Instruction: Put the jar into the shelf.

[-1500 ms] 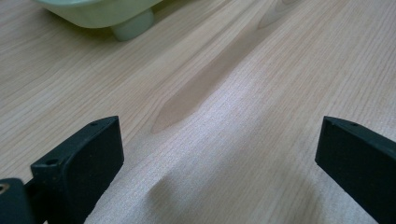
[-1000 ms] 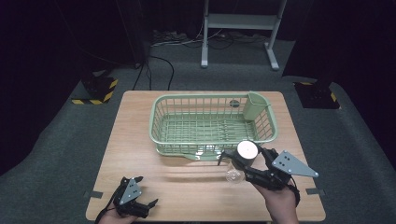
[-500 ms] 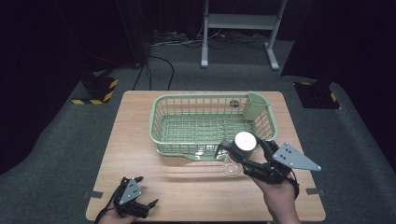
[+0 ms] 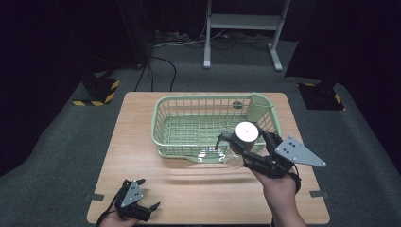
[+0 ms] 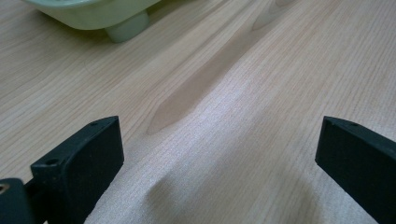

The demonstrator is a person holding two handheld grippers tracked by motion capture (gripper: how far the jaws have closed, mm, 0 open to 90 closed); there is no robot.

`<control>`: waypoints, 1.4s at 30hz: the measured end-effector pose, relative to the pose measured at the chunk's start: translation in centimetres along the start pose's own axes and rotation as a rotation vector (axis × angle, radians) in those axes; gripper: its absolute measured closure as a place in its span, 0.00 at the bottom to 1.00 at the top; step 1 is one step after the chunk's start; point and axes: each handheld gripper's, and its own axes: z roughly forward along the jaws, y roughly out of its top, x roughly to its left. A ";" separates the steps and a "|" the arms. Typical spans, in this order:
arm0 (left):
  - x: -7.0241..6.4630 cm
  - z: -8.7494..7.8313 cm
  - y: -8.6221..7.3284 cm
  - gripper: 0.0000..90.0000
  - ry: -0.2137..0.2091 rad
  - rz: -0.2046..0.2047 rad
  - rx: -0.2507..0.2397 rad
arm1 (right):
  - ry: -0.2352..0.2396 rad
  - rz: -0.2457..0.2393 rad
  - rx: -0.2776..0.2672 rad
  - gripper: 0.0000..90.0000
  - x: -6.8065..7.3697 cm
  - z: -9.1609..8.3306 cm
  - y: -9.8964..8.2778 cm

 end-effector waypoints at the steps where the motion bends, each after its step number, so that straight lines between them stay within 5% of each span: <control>1: 0.0 0.0 0.0 0.02 0.000 0.000 0.000 | -0.003 -0.004 -0.006 0.37 0.0 0.1 0.1; 19: 0.1 -0.1 0.0 0.02 -0.006 -0.005 -0.002 | -0.027 -0.027 -0.055 0.37 -0.1 3.4 2.2; 42: 0.1 -0.1 0.0 0.02 -0.010 -0.010 -0.003 | -0.065 -0.006 -0.010 0.37 -2.3 8.5 0.8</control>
